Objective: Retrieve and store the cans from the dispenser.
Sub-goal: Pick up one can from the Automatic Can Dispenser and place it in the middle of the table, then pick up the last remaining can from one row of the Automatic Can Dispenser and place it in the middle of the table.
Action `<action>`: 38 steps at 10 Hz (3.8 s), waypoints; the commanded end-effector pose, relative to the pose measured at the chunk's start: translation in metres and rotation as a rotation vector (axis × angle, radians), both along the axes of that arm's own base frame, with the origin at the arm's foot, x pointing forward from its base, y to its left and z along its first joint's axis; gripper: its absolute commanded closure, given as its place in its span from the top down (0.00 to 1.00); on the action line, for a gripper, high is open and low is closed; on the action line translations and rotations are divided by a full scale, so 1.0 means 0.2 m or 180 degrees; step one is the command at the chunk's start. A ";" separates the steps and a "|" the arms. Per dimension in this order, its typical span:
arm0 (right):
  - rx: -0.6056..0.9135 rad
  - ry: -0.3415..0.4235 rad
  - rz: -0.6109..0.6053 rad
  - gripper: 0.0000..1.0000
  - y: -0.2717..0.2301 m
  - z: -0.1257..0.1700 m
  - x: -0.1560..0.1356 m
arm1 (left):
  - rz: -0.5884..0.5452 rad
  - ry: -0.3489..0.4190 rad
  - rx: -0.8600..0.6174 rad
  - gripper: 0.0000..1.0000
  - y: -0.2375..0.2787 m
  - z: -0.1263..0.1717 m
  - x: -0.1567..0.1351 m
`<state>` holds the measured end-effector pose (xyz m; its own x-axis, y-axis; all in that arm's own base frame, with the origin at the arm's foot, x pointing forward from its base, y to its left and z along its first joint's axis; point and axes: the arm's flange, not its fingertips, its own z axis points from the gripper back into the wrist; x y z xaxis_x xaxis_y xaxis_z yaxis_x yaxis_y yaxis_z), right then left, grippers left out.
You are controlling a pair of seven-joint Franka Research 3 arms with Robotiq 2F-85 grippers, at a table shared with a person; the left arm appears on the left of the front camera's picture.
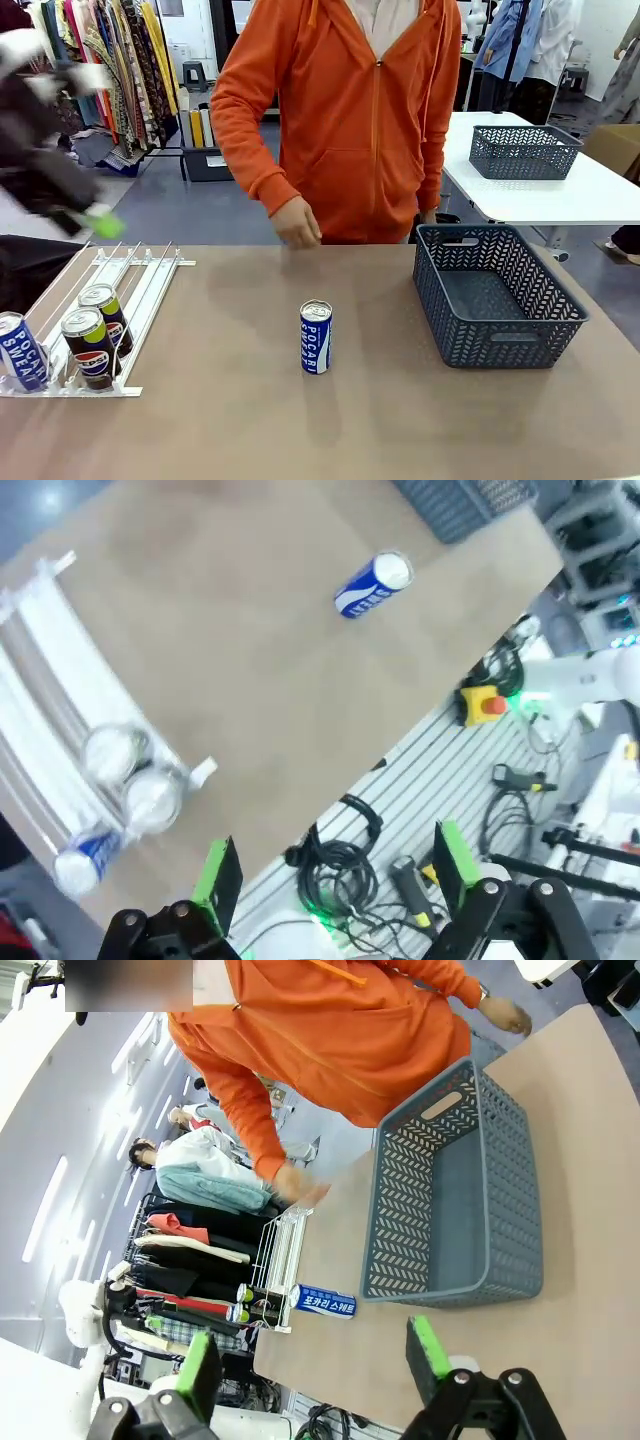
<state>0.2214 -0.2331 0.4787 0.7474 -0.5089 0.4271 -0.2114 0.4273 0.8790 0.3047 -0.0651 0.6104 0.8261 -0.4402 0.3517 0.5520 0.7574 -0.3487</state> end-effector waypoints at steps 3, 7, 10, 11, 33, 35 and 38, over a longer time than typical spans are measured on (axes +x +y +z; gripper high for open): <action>0.0011 -0.0123 -0.0006 1.00 0.00 0.01 0.01 | 0.0753 0.0532 -0.1429 1.00 0.85 -0.28 0.06; 0.0011 -0.0123 -0.0006 1.00 0.00 0.01 0.01 | 0.1228 0.0622 -0.2069 1.00 1.15 -0.55 0.01; 0.0011 -0.0123 -0.0006 1.00 0.00 0.01 0.01 | 0.1182 0.0668 -0.2077 1.00 1.20 -0.53 -0.01; 0.0011 -0.0123 -0.0006 1.00 0.00 0.01 0.01 | 0.1182 0.0668 -0.2077 1.00 1.20 -0.53 -0.01; 0.0011 -0.0123 -0.0006 1.00 0.00 0.01 0.01 | 0.2684 0.0522 0.1014 1.00 0.60 -0.71 0.26; 0.0011 -0.0123 -0.0006 1.00 0.00 0.01 0.01 | 0.2588 0.0714 0.1046 1.00 0.58 -0.83 0.33; 0.0011 -0.0123 -0.0006 1.00 0.00 0.01 0.01 | 0.2554 0.0982 0.1186 1.00 0.57 -0.96 0.37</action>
